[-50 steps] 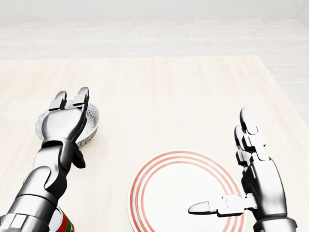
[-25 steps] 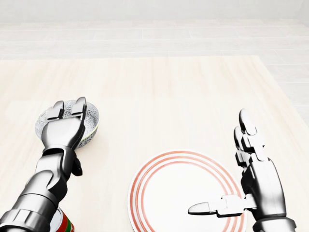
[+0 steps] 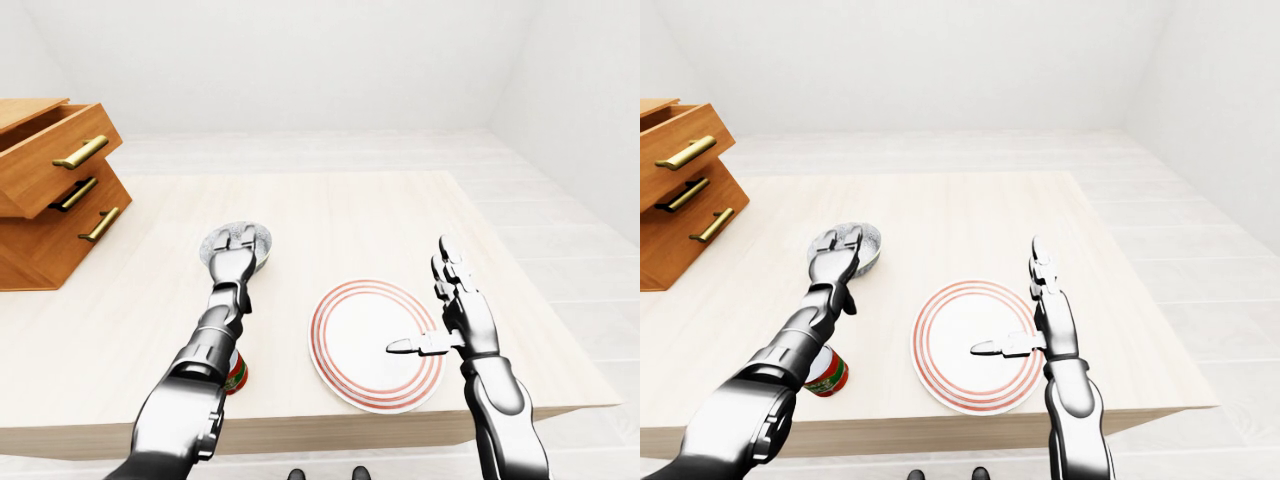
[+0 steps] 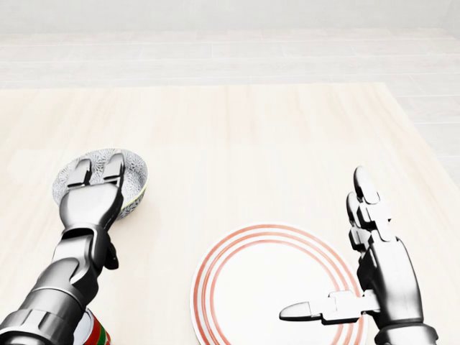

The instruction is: Put the bowl on the plate.

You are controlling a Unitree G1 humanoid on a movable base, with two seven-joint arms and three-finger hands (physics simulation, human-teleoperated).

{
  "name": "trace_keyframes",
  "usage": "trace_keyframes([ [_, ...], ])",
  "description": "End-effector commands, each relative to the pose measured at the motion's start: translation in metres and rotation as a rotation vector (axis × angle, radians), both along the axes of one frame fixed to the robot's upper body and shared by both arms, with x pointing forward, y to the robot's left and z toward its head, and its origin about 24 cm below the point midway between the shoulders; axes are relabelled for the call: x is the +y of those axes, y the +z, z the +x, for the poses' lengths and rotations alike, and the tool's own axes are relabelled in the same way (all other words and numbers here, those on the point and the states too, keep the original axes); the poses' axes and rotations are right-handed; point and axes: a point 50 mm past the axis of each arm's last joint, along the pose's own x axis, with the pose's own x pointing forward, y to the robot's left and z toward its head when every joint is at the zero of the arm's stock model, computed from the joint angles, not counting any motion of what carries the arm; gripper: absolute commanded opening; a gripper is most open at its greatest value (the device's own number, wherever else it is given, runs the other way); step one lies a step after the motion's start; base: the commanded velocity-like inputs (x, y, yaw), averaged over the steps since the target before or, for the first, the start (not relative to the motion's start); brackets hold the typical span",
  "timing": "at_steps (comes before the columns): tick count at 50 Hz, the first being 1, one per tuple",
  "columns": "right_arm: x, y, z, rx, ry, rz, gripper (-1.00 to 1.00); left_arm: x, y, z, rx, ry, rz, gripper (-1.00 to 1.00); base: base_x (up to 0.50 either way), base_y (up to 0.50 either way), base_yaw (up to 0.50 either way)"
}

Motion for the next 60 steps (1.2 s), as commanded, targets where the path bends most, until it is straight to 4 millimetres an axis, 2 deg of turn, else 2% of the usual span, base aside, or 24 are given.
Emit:
trace_keyframes([
  [1,0.0003,-0.0017,0.0003,0.007,0.000,0.002,1.00,0.0028,-0.0059,-0.0026,0.016,0.012,0.007,1.00,0.00,0.00,0.00],
  [39,0.0005,0.0030,-0.0004,-0.013,-0.001,-0.005,1.00,0.0033,-0.0105,-0.0044,0.035,0.020,0.002,1.00,0.00,0.00,0.00],
  [60,0.0010,-0.0010,-0.0001,0.004,-0.003,-0.001,1.00,0.0051,-0.0125,-0.0057,0.037,0.025,0.009,1.00,0.00,0.00,0.00],
])
